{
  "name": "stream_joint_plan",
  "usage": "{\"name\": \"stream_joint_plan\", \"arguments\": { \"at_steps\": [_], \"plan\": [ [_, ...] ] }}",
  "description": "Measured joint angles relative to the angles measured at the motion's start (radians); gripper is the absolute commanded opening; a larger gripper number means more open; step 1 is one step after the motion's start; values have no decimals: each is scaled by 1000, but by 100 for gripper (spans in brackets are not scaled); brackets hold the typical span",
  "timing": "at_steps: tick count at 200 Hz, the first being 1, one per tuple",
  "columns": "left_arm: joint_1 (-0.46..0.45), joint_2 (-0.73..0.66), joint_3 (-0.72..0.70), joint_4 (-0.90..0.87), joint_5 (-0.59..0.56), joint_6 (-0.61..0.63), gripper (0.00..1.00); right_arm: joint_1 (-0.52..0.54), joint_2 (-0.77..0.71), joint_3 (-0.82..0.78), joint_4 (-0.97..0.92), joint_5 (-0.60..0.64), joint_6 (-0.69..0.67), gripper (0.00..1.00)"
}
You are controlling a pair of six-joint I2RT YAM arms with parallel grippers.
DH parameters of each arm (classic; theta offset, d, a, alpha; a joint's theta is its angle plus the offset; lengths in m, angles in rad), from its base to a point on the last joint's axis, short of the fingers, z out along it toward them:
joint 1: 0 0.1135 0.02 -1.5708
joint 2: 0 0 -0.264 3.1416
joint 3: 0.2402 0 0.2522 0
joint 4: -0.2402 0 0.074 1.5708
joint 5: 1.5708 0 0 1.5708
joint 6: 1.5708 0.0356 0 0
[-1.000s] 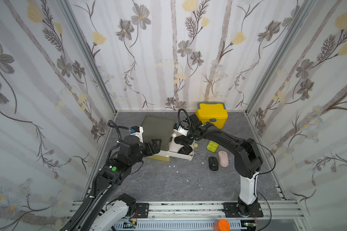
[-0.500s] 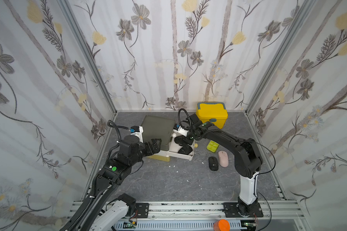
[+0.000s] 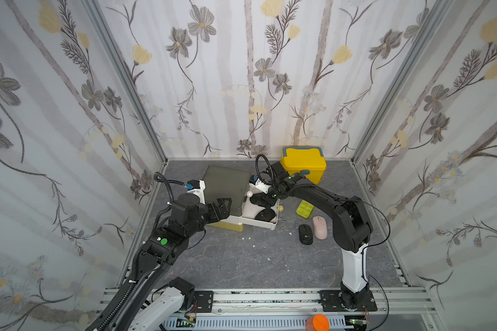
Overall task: Take the mice out of the drawer
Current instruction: Pick up the mouse from the drawer.
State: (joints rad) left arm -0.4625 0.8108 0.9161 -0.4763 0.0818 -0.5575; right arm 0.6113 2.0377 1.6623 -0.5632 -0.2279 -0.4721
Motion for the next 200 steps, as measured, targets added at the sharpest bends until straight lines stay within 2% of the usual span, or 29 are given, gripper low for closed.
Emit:
{"name": "stream_joint_plan", "arguments": {
  "at_steps": [87,138,158,200],
  "plan": [
    [0,20,0,6,2,-4,100,-2,27,17,2,0,8,70],
    [1,21,0,16,13,-11,100,0,34,26,5,-11,11,63],
    [1,21,0,16,13,-11,100,-1,34,26,5,-17,11,62],
    [1,23,0,16,16,-11,100,-5,34,26,5,-39,11,69]
  ]
}}
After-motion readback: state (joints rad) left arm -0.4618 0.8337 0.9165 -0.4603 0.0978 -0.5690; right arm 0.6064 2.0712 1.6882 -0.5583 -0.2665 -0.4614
